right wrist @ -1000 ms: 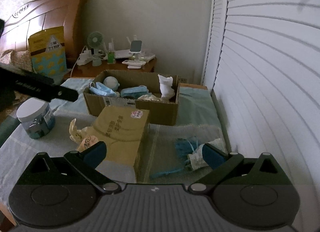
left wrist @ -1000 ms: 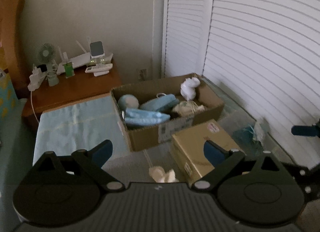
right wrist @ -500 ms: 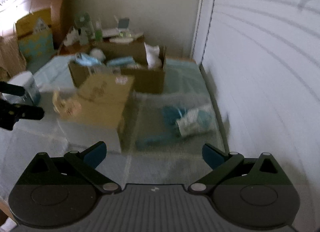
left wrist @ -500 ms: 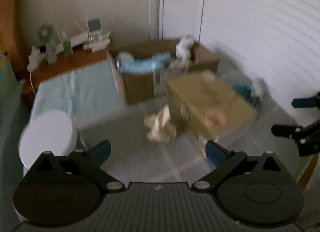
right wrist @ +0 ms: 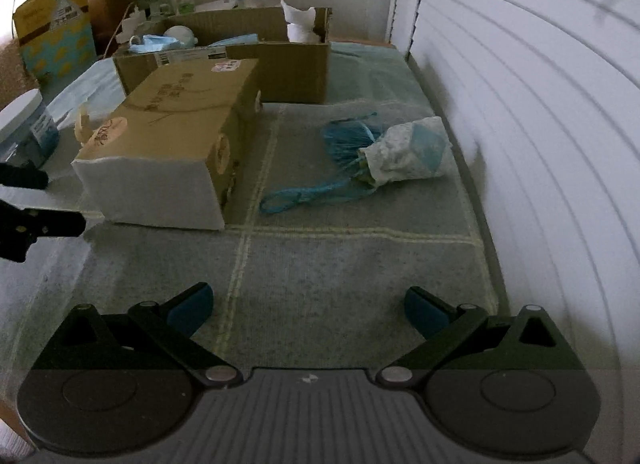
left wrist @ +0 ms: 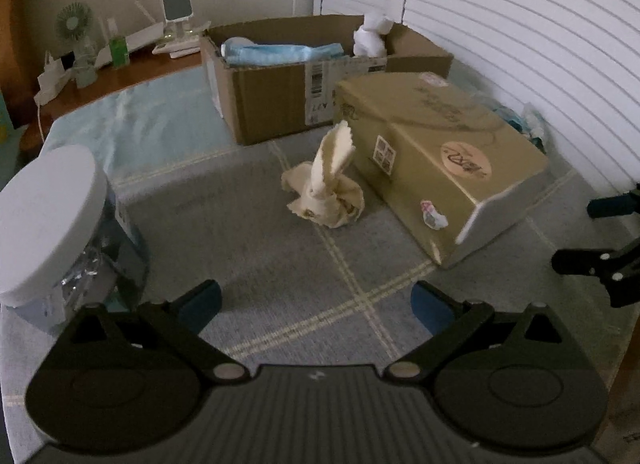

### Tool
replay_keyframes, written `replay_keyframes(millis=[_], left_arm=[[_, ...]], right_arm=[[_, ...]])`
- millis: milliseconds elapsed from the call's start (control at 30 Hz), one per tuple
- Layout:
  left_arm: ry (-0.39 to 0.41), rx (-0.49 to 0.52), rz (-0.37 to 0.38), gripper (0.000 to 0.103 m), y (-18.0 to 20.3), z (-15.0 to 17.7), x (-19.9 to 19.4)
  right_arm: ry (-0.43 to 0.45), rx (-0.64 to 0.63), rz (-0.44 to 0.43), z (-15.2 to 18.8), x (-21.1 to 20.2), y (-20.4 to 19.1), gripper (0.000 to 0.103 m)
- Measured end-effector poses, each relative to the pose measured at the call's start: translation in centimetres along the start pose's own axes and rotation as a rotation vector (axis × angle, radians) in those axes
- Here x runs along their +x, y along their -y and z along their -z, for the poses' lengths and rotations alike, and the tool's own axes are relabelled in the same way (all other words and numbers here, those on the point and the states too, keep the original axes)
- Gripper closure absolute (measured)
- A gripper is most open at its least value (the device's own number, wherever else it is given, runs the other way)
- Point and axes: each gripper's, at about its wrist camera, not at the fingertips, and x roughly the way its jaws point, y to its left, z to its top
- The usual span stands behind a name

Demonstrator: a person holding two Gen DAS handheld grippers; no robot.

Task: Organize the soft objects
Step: 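Move the left tool to the cream crinkled cloth and grasp it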

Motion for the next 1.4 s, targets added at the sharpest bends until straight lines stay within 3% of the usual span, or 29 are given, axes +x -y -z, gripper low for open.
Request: replay_keyframes(millis=[467,667,1067,1233,1400], left_arm=[[-0.013,0.078,0.025,0.001,-0.5,-1.4,1.1],[0.052,0.133,0.000,0.006,-0.1,-2.1,0.4],[0.084,0.073,0.051,0.045,-0.7,-3.7,1.7],[0.084,0.061,0.089,0.066,-0.6,-3.9,2.3],[0.086,0.051,0.094,0.073,-0.6,-4.0,2.3]], right_arm=[[0.031,0.005,0.006,0.4,-0.2,-0.2,0.000],[0.032,0.014,0.013,0.5,-0.2,-0.2,0.000],[0.044,0.016,0.017,0.5,-0.2,-0.3,0.000],[0.048,0.020,0.021,0.6,-0.2,-0.4,0.000],[0.056,0.017,0.022,0.7,-0.3,-0.4,0.000]])
